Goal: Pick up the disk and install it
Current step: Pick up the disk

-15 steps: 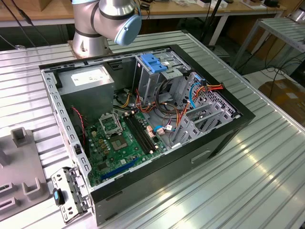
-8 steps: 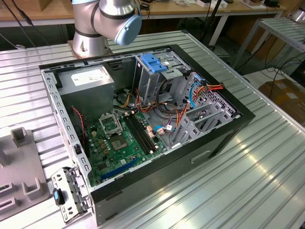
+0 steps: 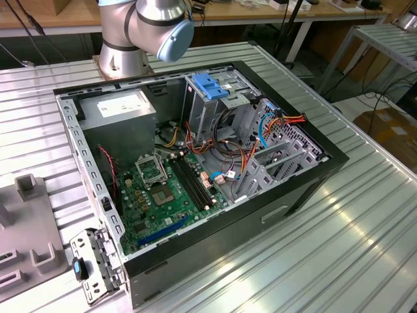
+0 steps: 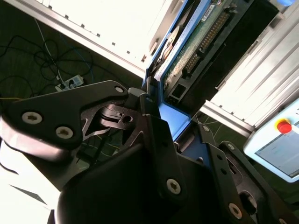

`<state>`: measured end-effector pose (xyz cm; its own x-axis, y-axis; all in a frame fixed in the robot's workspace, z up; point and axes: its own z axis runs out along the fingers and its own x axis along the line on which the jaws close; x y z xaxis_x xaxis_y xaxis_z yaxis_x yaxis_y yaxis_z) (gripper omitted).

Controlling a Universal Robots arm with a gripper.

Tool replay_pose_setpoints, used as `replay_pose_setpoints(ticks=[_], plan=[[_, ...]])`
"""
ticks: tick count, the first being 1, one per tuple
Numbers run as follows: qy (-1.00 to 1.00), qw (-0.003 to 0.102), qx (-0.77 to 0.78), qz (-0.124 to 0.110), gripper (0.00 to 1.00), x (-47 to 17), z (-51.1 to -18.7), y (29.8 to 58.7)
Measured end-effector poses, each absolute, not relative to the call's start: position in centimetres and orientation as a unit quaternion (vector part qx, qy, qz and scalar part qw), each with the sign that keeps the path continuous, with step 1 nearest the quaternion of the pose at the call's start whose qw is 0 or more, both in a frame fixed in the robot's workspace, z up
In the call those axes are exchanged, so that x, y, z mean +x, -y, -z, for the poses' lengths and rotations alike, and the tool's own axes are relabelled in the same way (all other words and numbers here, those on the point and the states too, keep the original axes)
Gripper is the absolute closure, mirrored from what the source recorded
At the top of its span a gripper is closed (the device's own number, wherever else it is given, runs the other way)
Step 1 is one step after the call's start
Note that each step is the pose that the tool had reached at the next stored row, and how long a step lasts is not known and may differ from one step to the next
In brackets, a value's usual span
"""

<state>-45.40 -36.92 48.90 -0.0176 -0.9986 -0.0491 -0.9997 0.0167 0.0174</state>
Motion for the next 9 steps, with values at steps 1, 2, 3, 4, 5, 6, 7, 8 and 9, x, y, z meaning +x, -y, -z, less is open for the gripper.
replay_pose_setpoints(ticks=[1,2,3,4,5,6,7,8,9], plan=[[-0.713,0.011,-0.701,-0.023,0.63,-45.31,-48.90,36.92],[-0.713,0.011,-0.701,-0.023,0.63,-45.19,-48.90,36.92],[-0.713,0.011,-0.701,-0.023,0.63,-45.07,-48.90,36.92],[-0.713,0.011,-0.701,-0.023,0.63,-44.97,-48.90,36.92],[-0.713,0.011,-0.701,-0.023,0.63,-44.83,-48.90,36.92],[-0.713,0.011,-0.701,-0.023,0.63,-44.70,-48.90,36.92],[-0.713,0.011,-0.701,-0.023,0.63,-44.62,-48.90,36.92],[-0.713,0.011,-0.701,-0.023,0.63,-44.51,-48.90,36.92],[-0.713,0.011,-0.701,-0.023,0.63,-44.36,-48.90,36.92]])
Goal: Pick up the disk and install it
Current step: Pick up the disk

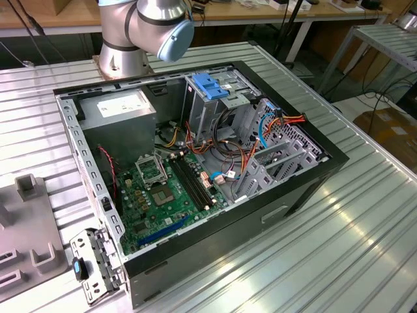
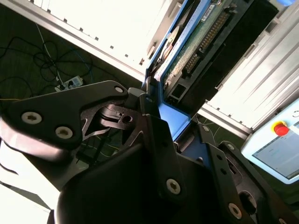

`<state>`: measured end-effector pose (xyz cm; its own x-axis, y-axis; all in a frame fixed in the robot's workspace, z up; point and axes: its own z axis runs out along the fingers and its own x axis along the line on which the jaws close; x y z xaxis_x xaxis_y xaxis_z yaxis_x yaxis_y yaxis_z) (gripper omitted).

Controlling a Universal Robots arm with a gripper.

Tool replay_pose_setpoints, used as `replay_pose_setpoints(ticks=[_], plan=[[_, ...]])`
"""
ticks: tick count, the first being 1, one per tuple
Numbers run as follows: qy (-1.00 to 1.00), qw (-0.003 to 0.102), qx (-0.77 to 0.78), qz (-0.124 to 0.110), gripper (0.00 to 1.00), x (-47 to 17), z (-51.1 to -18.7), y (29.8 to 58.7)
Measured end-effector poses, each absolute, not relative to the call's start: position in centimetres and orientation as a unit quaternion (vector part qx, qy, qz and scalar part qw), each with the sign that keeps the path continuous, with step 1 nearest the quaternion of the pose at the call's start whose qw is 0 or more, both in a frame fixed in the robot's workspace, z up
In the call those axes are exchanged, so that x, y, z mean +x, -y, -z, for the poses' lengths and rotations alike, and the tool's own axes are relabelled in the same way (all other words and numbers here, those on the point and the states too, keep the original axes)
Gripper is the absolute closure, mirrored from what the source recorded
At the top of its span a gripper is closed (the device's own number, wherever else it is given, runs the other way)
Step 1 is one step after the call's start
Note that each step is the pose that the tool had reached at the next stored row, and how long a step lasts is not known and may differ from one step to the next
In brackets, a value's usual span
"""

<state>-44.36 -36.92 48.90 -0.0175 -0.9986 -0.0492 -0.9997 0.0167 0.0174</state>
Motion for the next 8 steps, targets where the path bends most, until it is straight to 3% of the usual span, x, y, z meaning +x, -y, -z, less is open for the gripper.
replay_pose_setpoints(ticks=[8], plan=[[-0.713,0.011,-0.701,-0.023,0.63,-43.75,-48.90,36.92]])
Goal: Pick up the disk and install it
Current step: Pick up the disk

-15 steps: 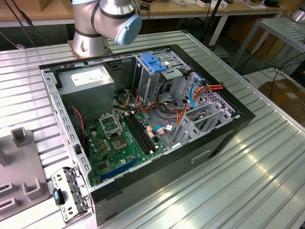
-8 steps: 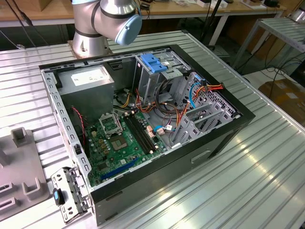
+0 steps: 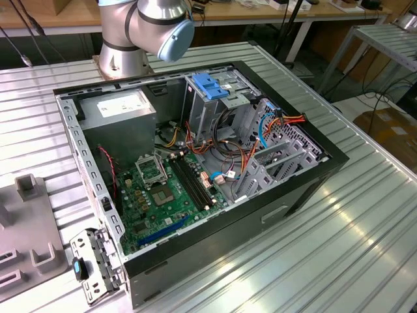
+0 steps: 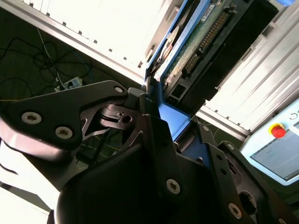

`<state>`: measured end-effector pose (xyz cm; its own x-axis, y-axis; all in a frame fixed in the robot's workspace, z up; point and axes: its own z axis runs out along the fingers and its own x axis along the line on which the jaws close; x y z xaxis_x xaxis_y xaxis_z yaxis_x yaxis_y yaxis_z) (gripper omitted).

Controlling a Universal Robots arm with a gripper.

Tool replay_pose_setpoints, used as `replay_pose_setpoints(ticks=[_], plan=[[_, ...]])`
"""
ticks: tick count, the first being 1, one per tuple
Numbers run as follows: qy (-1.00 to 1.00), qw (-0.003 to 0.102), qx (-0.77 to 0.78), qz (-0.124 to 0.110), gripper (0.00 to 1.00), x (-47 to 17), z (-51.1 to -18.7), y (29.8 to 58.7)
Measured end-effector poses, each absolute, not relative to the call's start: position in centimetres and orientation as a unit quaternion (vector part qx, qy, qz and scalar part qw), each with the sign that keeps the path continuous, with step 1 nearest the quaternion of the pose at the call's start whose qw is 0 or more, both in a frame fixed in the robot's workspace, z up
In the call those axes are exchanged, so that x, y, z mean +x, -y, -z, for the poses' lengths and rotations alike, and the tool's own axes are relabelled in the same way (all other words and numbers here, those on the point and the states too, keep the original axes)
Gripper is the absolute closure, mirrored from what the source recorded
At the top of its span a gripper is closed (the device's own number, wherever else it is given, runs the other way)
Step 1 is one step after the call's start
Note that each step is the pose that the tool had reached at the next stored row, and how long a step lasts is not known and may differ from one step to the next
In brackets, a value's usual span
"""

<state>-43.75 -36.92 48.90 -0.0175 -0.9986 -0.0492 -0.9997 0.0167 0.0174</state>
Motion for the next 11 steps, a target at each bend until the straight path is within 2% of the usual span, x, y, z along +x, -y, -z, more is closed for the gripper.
replay_pose_setpoints(ticks=[11], plan=[[-0.713,0.011,-0.701,-0.023,0.63,-43.24,-48.90,36.92]])
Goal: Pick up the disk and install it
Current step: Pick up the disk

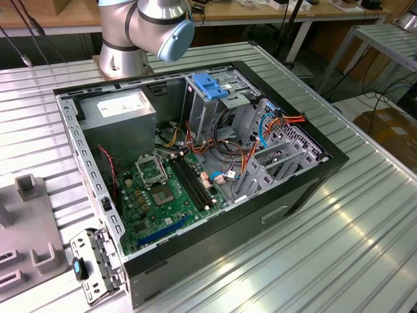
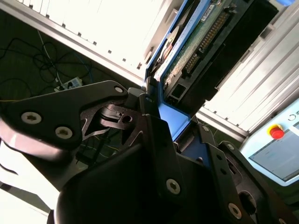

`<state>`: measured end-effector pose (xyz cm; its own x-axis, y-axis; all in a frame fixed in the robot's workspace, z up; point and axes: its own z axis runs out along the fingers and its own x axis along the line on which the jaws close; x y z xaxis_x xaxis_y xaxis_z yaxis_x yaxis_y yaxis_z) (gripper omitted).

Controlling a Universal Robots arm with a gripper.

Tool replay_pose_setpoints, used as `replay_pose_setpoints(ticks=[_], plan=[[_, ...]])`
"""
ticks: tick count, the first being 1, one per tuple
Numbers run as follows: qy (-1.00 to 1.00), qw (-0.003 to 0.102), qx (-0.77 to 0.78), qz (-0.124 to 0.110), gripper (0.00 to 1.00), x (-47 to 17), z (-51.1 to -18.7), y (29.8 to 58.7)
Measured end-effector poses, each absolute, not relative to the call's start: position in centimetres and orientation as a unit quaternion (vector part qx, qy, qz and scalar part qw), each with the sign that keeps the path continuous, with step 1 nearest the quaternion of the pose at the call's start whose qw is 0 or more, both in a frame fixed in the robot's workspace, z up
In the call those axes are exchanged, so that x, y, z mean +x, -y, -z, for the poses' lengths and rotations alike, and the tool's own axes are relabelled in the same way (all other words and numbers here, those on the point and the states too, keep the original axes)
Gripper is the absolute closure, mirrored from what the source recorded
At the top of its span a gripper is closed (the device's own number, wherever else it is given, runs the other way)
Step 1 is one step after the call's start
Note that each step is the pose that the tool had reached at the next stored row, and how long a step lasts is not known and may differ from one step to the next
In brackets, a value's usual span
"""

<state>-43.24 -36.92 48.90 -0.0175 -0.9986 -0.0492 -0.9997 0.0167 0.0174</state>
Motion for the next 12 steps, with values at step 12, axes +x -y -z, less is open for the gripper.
replay_pose_setpoints(ticks=[12], plan=[[-0.713,0.011,-0.701,-0.023,0.63,-43.15,-48.90,36.92]])
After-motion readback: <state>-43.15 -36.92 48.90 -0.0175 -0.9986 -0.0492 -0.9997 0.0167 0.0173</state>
